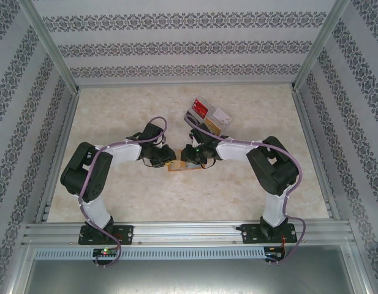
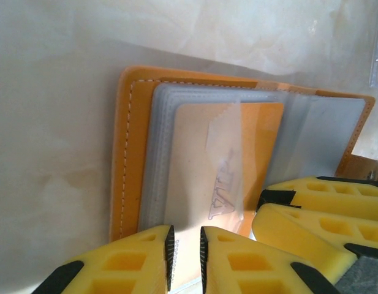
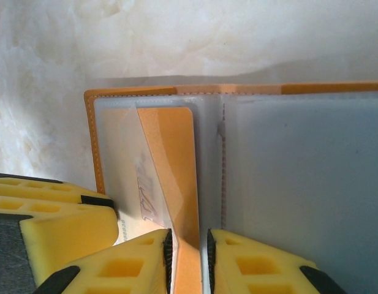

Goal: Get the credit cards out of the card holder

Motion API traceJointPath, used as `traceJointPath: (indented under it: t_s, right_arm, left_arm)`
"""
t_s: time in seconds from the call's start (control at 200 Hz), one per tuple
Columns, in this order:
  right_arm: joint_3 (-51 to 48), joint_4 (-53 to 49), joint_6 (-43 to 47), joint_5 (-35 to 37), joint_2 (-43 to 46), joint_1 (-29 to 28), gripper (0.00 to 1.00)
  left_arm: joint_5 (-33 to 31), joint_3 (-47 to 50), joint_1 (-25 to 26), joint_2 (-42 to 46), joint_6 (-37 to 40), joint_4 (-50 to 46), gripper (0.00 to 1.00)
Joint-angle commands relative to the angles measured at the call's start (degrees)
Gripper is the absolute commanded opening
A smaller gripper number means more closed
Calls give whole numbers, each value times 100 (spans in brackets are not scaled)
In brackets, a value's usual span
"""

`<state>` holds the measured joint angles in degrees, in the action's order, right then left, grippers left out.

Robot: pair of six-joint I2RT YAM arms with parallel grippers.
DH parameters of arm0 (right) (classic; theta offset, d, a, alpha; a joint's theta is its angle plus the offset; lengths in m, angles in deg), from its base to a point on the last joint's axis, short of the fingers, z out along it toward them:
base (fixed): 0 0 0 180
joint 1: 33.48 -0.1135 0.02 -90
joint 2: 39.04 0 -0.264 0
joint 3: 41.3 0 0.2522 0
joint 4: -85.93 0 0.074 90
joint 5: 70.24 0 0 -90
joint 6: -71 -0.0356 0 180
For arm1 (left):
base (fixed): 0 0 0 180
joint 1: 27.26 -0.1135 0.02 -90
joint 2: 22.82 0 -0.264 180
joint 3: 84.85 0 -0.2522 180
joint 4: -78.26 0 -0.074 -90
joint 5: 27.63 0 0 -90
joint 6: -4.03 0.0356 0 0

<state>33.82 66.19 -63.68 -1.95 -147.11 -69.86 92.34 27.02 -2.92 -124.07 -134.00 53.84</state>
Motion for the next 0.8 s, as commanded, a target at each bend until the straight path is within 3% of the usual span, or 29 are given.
traceJointPath:
  t_s: [0.0,0.619,0.794]
  right_arm:
    - [-38,135,-51,45,-82,76,25]
    - [2,131,113,-137,-263,54,22]
    - [-83,132,194,-46,-91,91,13]
  left_arm:
    - [-93,-69,71,-130,162,-134,22]
    - [-10,-45,82,-227,289,-174,22]
    - [-49,-69,81,-176,299,-213,25]
